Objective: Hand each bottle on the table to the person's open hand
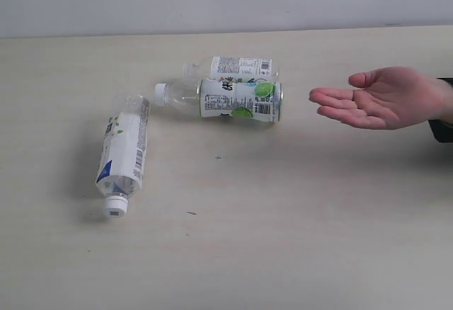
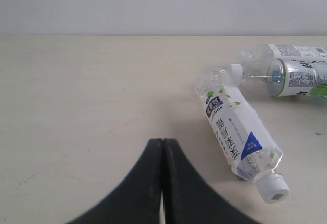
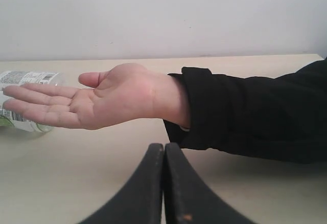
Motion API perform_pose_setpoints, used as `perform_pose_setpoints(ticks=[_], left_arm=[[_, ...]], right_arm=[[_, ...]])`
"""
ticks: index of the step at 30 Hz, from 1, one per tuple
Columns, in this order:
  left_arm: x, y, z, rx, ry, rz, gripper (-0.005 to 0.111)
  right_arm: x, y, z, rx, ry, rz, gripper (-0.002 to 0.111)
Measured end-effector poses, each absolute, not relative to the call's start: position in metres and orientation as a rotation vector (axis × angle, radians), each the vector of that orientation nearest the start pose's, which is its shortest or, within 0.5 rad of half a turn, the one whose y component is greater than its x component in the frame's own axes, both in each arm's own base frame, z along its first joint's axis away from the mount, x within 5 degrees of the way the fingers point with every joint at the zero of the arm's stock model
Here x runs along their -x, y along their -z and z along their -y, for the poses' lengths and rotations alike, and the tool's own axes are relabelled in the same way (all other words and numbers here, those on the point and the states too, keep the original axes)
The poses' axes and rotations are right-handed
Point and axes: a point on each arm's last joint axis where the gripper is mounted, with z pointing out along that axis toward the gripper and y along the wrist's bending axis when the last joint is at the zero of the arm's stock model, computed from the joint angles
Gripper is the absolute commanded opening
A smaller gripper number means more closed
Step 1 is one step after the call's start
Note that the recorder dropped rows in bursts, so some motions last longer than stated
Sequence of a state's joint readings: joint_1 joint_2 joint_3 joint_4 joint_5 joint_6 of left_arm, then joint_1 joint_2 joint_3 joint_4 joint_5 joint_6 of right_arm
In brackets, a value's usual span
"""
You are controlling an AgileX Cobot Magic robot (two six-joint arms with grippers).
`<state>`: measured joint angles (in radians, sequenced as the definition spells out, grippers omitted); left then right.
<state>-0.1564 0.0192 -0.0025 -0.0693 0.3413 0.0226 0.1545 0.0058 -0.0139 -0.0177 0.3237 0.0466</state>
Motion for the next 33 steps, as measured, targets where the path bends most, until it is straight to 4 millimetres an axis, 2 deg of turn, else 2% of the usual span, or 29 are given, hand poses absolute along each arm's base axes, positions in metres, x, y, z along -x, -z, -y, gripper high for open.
perform_pose_setpoints(ticks=[24, 33], left_arm=[[-0.0537, -0.1822, 0.0103, -0.142, 0.14, -1.838, 0.0], [-0.0553, -0.1886, 0.0099, -0.188, 0.092, -1.76, 0.0]], right_arm=[[-0.0534, -0.1883, -0.008, 0.098, -0.137, -1.799, 0.0], [-0.0534, -0.1883, -0.008, 0.098, -0.137, -1.799, 0.0]])
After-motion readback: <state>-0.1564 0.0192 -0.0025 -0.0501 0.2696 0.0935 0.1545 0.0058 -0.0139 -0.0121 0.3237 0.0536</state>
